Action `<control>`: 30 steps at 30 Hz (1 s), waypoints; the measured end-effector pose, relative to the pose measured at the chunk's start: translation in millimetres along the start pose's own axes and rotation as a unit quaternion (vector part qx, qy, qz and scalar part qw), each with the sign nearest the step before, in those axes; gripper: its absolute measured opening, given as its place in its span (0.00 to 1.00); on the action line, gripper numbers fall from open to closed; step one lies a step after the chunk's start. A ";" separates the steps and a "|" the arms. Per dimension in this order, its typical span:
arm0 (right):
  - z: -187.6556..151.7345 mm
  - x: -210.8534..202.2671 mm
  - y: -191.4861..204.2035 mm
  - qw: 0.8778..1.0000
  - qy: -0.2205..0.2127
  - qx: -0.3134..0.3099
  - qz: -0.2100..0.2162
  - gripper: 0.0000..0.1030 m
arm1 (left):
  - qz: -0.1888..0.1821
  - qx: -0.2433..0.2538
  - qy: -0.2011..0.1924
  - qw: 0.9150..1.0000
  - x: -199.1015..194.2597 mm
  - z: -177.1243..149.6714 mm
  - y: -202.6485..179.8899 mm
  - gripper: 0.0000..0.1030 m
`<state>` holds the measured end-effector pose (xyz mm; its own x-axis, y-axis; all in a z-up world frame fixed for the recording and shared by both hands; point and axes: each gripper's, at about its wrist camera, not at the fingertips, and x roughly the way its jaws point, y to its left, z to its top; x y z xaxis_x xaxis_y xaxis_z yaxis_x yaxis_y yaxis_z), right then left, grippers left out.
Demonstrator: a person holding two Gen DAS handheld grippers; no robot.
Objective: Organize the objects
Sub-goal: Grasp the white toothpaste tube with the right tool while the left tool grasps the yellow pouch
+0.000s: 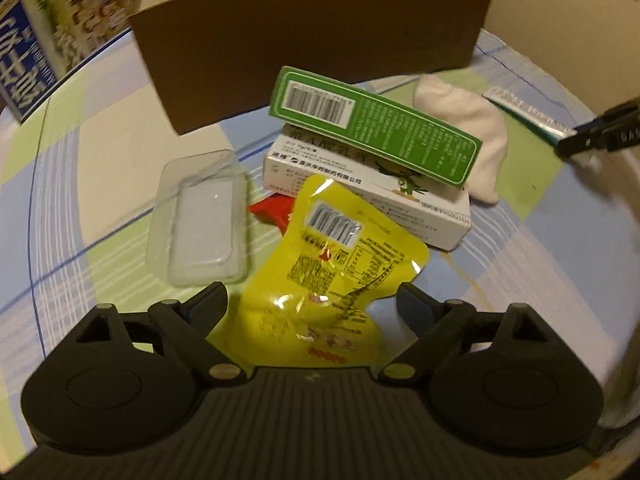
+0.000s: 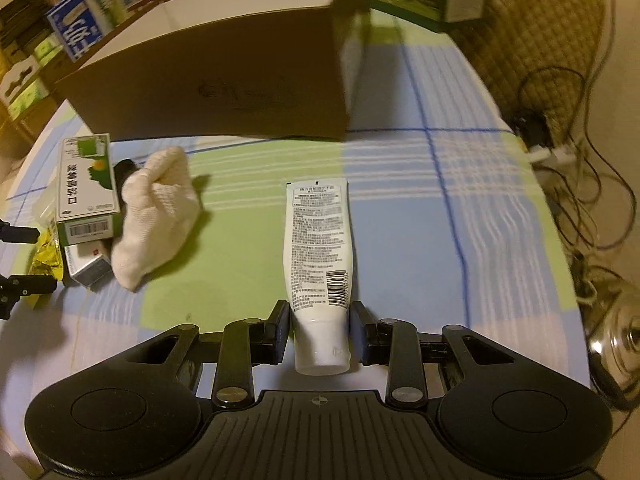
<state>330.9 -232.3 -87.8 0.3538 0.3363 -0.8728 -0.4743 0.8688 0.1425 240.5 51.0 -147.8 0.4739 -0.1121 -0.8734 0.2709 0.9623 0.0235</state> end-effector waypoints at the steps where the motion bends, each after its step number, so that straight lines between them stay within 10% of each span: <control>1: 0.1 0.1 -0.6 1.000 0.000 0.002 -0.001 0.28 | 0.000 0.006 0.000 1.000 1.7 0.6 -1.1 0.88; 8: 0.2 0.4 -1.8 1.000 -0.001 0.006 -0.005 0.28 | -0.014 0.019 0.005 1.000 4.7 0.4 -10.0 0.68; 30: 19.9 26.9 17.8 0.997 -0.024 -0.058 -0.047 0.42 | 0.022 -0.080 0.028 0.996 -9.0 -10.8 -22.4 0.57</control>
<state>348.0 -200.6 -99.5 0.4379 0.2754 -0.8558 -0.5265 0.8501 0.0042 221.1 33.1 -145.7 0.4336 -0.0594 -0.8991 0.1110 0.9937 -0.0121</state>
